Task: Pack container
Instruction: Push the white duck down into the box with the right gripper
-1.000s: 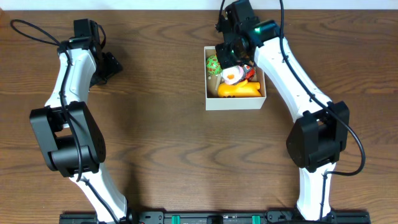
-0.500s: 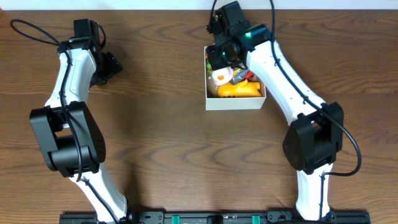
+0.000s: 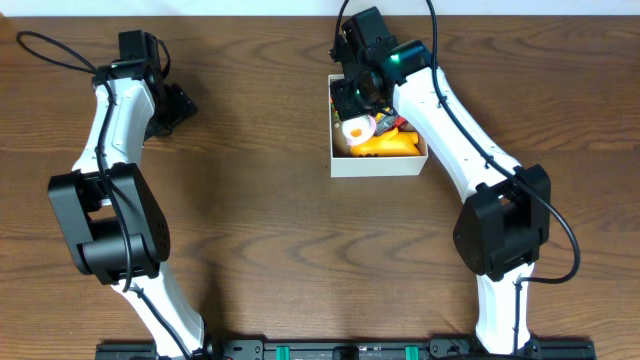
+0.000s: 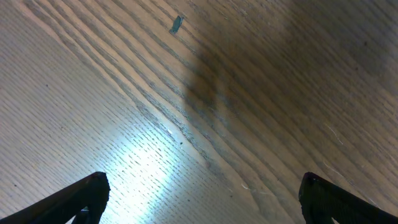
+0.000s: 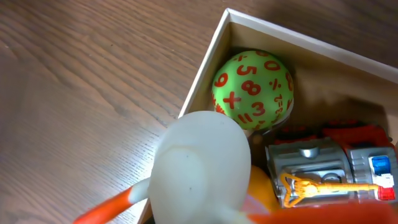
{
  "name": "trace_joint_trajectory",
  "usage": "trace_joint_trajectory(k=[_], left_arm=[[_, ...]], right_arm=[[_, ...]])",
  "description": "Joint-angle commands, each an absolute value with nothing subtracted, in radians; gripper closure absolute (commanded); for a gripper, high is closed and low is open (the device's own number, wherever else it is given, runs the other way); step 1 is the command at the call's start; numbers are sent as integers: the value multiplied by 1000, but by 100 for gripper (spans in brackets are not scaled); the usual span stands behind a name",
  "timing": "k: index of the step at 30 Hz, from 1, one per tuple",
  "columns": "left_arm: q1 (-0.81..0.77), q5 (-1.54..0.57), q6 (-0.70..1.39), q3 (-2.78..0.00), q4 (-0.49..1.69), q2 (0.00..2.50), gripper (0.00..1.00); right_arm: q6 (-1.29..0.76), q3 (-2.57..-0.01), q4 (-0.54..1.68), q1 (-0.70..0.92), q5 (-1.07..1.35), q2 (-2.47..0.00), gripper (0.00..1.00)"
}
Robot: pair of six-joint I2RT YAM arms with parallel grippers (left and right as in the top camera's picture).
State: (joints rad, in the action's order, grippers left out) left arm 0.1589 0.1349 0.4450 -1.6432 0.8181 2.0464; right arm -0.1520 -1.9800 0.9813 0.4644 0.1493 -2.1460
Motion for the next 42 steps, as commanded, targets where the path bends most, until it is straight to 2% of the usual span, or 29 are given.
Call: trace_joint_trajectory(k=[1,6,8,9,10,15,17,21,26,28,29,30,31,32,33,42], left_arm=[[162,147,447,-1636,821,2048,2],[162,147,447,-1636,821,2048,2],[162,147,447,-1636,821,2048,2],[162,147,447,-1636,821,2048,2],[162,147,447,-1636,821,2048,2],[162,147,447,-1636,821,2048,2],[162,147,447,-1636,821,2048,2],[162,147,447,-1636,821,2048,2],[162,147,447,-1636,821,2048,2],[162,147,447,-1636,821,2048,2],[162,147,447,-1636,821,2048,2],[162,147,447,-1636,821,2048,2],[162,147,447,-1636,821,2048,2],[162,147,447,-1636,821,2048,2],[162,147,447,-1636,821,2048,2],[162,147,447,-1636,821,2048,2]], right_arm=[[-149,-1953,984,467,154,-2152,99],[-149,-1903,984,467,154,-2152,99],[-149,-1888,982,467,154,-2152,95],[-149,-1882,981,467,154,-2152,90],[-149,-1879,979,467,154,-2152,76],[-148,-1877,954,463,149,-2152,18],[-144,-1877,936,461,114,-2152,11],[-114,-1877,898,454,74,-2151,11],[-115,-1881,887,439,80,-2151,14],[-115,-1887,894,439,83,-2150,19],[-115,-1892,901,439,90,-2150,27],[-115,-1897,909,439,106,-2150,45],[-115,-1901,916,439,125,-2150,72],[-115,-1904,921,439,144,-2150,94],[-115,-1906,928,439,166,-2150,99],[-109,-1904,998,442,237,-2149,99]])
